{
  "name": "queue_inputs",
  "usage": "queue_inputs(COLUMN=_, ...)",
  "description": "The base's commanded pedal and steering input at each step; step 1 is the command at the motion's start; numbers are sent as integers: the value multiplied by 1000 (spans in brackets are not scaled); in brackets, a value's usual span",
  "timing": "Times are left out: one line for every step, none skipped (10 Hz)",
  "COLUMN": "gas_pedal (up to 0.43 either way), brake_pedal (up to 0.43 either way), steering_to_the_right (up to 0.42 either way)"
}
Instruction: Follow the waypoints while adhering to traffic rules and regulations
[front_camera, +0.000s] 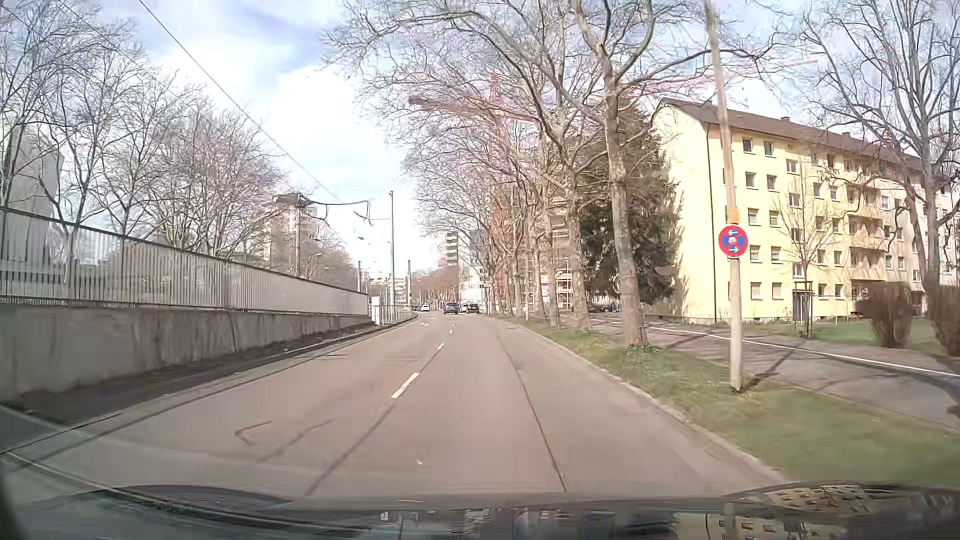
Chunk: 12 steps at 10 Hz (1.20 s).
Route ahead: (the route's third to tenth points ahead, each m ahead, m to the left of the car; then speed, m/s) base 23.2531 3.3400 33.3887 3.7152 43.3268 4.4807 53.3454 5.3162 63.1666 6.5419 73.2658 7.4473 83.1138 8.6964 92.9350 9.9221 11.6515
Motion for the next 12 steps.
queue_inputs(gas_pedal=8, brake_pedal=0, steering_to_the_right=-6)
queue_inputs(gas_pedal=8, brake_pedal=0, steering_to_the_right=-7)
queue_inputs(gas_pedal=8, brake_pedal=0, steering_to_the_right=-7)
queue_inputs(gas_pedal=8, brake_pedal=0, steering_to_the_right=-7)
queue_inputs(gas_pedal=8, brake_pedal=0, steering_to_the_right=-7)
queue_inputs(gas_pedal=8, brake_pedal=0, steering_to_the_right=-7)
queue_inputs(gas_pedal=8, brake_pedal=0, steering_to_the_right=-7)
queue_inputs(gas_pedal=8, brake_pedal=0, steering_to_the_right=-7)
queue_inputs(gas_pedal=20, brake_pedal=0, steering_to_the_right=-7)
queue_inputs(gas_pedal=20, brake_pedal=0, steering_to_the_right=-7)
queue_inputs(gas_pedal=20, brake_pedal=0, steering_to_the_right=-7)
queue_inputs(gas_pedal=28, brake_pedal=0, steering_to_the_right=-7)
